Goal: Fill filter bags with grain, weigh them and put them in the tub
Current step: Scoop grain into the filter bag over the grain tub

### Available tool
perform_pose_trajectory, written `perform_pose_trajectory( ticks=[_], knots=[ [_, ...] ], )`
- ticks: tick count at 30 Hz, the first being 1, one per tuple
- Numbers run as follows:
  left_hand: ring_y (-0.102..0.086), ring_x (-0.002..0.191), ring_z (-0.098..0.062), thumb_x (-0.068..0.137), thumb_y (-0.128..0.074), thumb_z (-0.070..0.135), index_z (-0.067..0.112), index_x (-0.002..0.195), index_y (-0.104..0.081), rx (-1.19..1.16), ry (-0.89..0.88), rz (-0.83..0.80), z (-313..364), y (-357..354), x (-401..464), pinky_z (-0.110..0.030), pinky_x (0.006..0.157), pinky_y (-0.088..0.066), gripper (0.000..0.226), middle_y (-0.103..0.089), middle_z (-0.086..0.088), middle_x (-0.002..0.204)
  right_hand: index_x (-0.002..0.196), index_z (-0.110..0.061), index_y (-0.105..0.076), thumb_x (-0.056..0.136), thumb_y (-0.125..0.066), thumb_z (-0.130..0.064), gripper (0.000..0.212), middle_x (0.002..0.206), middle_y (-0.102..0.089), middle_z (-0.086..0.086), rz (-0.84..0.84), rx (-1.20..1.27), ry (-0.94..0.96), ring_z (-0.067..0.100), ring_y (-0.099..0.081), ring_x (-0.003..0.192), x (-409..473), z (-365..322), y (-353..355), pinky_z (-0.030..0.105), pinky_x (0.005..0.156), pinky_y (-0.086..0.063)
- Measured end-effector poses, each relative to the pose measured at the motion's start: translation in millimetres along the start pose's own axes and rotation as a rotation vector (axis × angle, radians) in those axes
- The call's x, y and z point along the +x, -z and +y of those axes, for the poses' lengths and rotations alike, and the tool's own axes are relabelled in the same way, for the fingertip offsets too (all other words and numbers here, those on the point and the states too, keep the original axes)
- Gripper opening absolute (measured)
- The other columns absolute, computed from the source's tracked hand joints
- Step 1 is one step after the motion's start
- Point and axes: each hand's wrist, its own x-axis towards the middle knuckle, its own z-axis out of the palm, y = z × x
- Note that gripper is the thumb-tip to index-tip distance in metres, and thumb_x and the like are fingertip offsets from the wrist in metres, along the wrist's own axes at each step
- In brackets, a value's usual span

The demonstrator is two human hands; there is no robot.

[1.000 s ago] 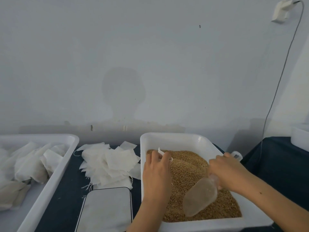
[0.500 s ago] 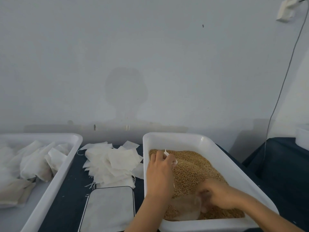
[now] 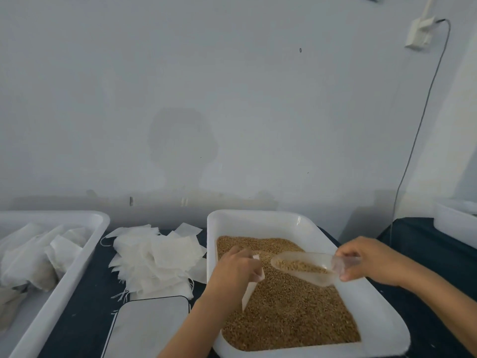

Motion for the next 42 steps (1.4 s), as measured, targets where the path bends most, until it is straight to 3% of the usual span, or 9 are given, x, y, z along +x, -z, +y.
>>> perform_pose_trajectory(
  ticks=[5, 7, 11, 17, 21, 25, 31, 38, 42],
  knots=[
    [-0.036, 0.096, -0.007, 0.089, -0.059, 0.027, 0.017, 0.103, -0.07, -0.071, -0.101, -0.06, 2, -2, 0, -0.014, 0.075, -0.025, 0.02, -0.056, 0.001, 0.104, 0.077, -0.021, -0.068, 0.077, -0.073, -0.023, 0.006, 0.093, -0.068, -0.015, 0.039, -0.224, -0.065, 0.005, -0.062, 0.095, 16, -6, 6, 0.032, 0.09, -0.049],
    [-0.033, 0.093, -0.004, 0.089, -0.061, 0.027, 0.017, 0.102, -0.07, -0.101, -0.118, -0.056, 3, -2, -1, -0.015, 0.075, -0.026, 0.019, -0.055, 0.001, 0.102, 0.079, -0.025, -0.068, 0.076, -0.073, -0.027, 0.007, 0.089, -0.066, -0.018, 0.05, -0.303, -0.082, 0.004, -0.062, 0.091, 21, -12, 5, 0.028, 0.081, -0.049],
    [-0.039, 0.092, -0.005, 0.089, -0.061, 0.025, 0.018, 0.101, -0.071, -0.159, -0.13, -0.028, 6, 2, -4, -0.018, 0.077, -0.033, 0.017, -0.056, 0.001, 0.099, 0.089, -0.028, -0.068, 0.077, -0.073, -0.032, 0.014, 0.086, -0.06, -0.019, 0.086, -0.426, -0.077, 0.004, -0.057, 0.085, 27, -26, 6, 0.017, 0.057, -0.03],
    [-0.044, 0.094, -0.012, 0.089, -0.061, 0.026, 0.019, 0.103, -0.071, -0.186, -0.131, -0.016, 9, 7, -7, -0.023, 0.078, -0.036, 0.018, -0.054, -0.001, 0.097, 0.077, -0.03, -0.056, 0.08, -0.071, -0.031, 0.016, 0.102, -0.065, -0.011, 0.057, -0.602, -0.079, 0.011, -0.057, 0.092, 34, -45, 9, 0.025, 0.078, -0.027],
    [-0.04, 0.09, -0.008, 0.09, -0.06, 0.026, 0.019, 0.102, -0.07, -0.183, -0.139, -0.005, 8, 7, -7, -0.02, 0.075, -0.033, 0.018, -0.047, 0.005, 0.091, 0.086, -0.03, -0.058, 0.08, -0.072, -0.027, 0.015, 0.096, -0.064, -0.01, 0.112, -0.697, -0.031, 0.013, -0.058, 0.096, 40, -52, 9, 0.031, 0.09, -0.029],
    [-0.041, 0.091, -0.008, 0.09, -0.059, 0.026, 0.019, 0.101, -0.07, -0.176, -0.128, -0.003, 8, 7, -7, -0.023, 0.078, -0.036, 0.017, -0.052, 0.001, 0.094, 0.073, -0.03, -0.047, 0.08, -0.071, -0.023, 0.027, 0.072, -0.049, -0.013, 0.149, -0.758, 0.001, 0.011, -0.048, 0.076, 43, -57, 10, 0.028, 0.082, -0.025],
    [-0.047, 0.095, -0.013, 0.089, -0.06, 0.025, 0.018, 0.099, -0.07, -0.194, -0.11, 0.014, 6, 6, -7, -0.026, 0.081, -0.039, 0.016, -0.058, -0.001, 0.097, 0.095, -0.029, -0.063, 0.083, -0.066, -0.018, 0.016, 0.08, -0.045, -0.011, 0.271, -0.853, 0.1, 0.012, -0.042, 0.078, 41, -67, 10, 0.028, 0.081, -0.024],
    [-0.037, 0.087, -0.002, 0.091, -0.057, 0.021, 0.015, 0.092, -0.066, -0.192, -0.096, 0.064, 2, 2, -5, -0.016, 0.07, -0.026, 0.011, -0.049, 0.013, 0.09, 0.103, -0.028, -0.061, 0.083, -0.057, -0.004, 0.031, 0.098, -0.052, -0.007, 0.428, -1.031, 0.238, 0.016, -0.049, 0.092, 32, -71, 8, 0.03, 0.083, -0.028],
    [-0.042, 0.079, -0.01, 0.095, -0.049, 0.012, 0.018, 0.082, -0.049, -0.191, -0.013, 0.107, 0, -1, -6, -0.019, 0.064, -0.027, 0.014, -0.051, 0.007, 0.084, 0.102, -0.026, -0.059, 0.084, -0.055, -0.004, 0.029, 0.095, -0.05, -0.007, 0.464, -1.035, 0.154, 0.015, -0.047, 0.09, 27, -66, 9, 0.03, 0.081, -0.025]
  ],
)
